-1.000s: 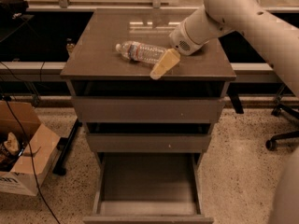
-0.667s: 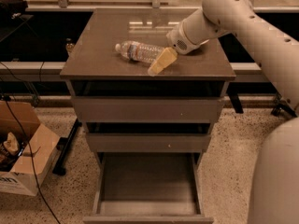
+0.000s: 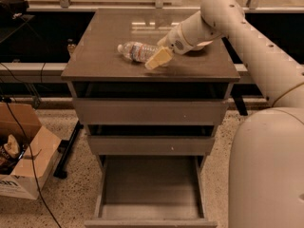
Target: Place water bottle into bottom drawer
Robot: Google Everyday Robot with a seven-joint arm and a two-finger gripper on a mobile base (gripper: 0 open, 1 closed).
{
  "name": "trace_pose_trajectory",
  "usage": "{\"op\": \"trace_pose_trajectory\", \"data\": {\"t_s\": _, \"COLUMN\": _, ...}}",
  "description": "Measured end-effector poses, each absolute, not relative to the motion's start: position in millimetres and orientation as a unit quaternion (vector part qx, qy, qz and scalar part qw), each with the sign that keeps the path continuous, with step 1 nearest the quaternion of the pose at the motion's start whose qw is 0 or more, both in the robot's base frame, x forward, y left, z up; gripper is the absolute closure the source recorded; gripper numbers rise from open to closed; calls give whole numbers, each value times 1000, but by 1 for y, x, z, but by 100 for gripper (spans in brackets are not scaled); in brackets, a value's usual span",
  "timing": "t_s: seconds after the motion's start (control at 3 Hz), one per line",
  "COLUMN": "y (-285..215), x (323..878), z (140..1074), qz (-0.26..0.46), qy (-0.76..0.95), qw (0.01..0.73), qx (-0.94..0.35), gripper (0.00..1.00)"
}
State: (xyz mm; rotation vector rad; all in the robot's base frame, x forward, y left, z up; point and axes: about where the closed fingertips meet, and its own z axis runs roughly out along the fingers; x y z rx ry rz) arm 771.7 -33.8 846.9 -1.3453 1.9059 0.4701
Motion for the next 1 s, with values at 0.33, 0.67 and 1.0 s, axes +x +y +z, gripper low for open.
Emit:
{"op": "trace_pose_trajectory", "data": {"t_s": 0.33, "y": -31, "x": 768, "z": 855, "qz": 178, "qy": 737, "qw": 381, "qx": -529, "gripper": 55}}
{"op": "trace_pose_trajectory", "data": {"t_s": 0.67, "y": -32, "x": 750, "z": 870, "qz": 161, "qy": 735, "qw": 393, "qx": -529, "gripper": 85}}
{"op": "trace_pose_trajectory", "data": {"t_s": 1.0, "y": -37, "x": 724, "z": 877, "qz": 149, "qy": 736, "qw": 395, "qx": -528, "gripper": 100}}
